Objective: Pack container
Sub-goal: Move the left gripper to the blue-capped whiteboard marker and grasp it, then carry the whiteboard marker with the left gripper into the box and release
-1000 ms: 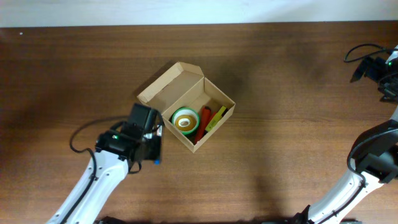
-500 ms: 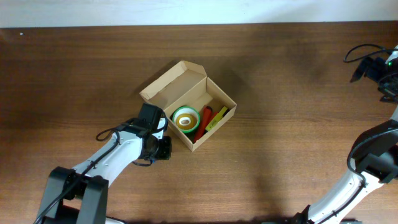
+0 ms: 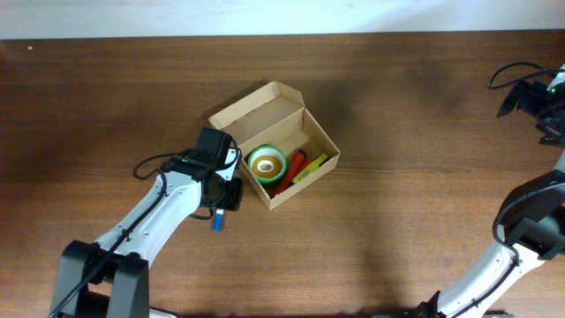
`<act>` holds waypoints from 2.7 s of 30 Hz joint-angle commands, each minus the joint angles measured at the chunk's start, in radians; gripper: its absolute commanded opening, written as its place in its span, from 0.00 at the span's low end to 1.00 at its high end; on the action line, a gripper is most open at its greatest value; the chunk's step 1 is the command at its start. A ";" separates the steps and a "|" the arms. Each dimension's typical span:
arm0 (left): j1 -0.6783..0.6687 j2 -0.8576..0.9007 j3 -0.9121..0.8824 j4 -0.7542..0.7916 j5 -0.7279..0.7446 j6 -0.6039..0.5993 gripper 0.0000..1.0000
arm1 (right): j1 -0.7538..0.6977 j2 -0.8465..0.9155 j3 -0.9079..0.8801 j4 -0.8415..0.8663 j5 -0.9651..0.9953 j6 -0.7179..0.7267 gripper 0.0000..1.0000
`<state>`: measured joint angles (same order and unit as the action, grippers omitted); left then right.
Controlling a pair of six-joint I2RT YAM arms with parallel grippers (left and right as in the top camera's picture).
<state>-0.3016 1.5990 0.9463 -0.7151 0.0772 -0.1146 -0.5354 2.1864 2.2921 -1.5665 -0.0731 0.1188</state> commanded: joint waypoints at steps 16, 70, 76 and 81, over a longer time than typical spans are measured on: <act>0.003 0.135 0.005 0.024 -0.100 0.049 0.15 | -0.003 -0.037 0.000 0.000 -0.002 -0.007 0.99; -0.272 0.399 0.845 -0.433 -0.071 0.665 0.02 | -0.003 -0.037 0.000 0.000 -0.002 -0.007 0.99; -0.288 0.445 0.834 -0.369 -0.090 0.607 0.02 | -0.003 -0.037 0.000 0.000 -0.002 -0.007 0.99; -0.313 0.463 0.804 -0.320 -0.130 0.553 0.02 | -0.003 -0.037 0.000 0.000 -0.002 -0.007 0.99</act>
<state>-0.5957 2.0533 1.7645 -1.0454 -0.0353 0.4690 -0.5354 2.1864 2.2921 -1.5665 -0.0731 0.1196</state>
